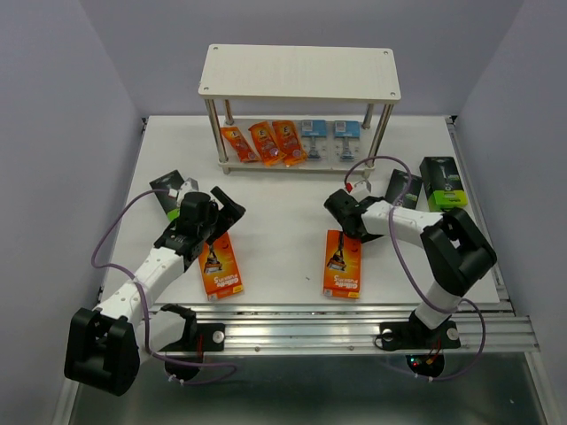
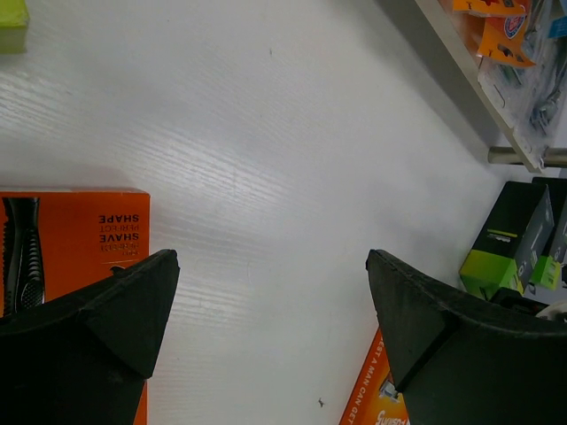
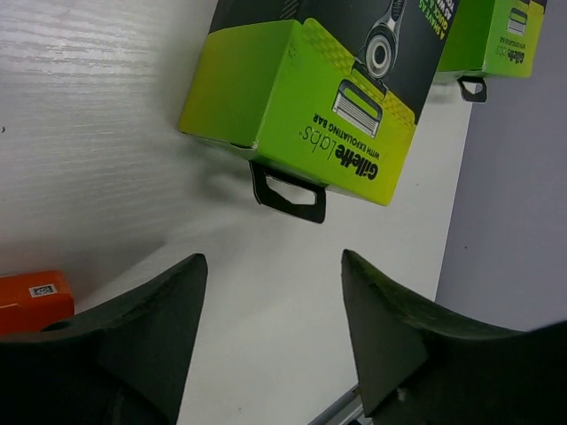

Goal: Place and organize the shaving razors onto the shelf

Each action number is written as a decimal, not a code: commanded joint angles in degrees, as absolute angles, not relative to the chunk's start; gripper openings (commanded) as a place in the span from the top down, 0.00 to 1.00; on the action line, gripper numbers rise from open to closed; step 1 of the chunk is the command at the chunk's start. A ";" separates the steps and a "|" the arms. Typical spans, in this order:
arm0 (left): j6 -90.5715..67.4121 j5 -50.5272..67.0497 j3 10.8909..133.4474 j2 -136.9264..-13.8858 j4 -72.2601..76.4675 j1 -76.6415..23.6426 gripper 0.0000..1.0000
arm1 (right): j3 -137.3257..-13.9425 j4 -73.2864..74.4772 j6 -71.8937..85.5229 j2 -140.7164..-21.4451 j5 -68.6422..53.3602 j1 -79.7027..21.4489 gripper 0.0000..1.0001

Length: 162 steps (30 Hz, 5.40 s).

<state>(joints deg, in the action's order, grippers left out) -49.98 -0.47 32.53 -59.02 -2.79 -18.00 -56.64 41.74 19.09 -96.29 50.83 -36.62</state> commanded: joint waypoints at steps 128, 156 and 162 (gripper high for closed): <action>-20.99 50.07 140.57 -108.28 -26.40 -4.75 1.00 | -58.62 11.25 4.48 -52.03 29.26 -62.75 0.00; -15.03 30.50 146.78 -119.97 -32.96 -1.05 0.01 | -58.01 11.25 7.73 -52.56 32.87 -62.75 0.00; -13.54 27.08 145.73 -119.71 -34.98 -1.14 0.03 | -58.36 11.16 8.26 -53.87 37.60 -62.75 0.00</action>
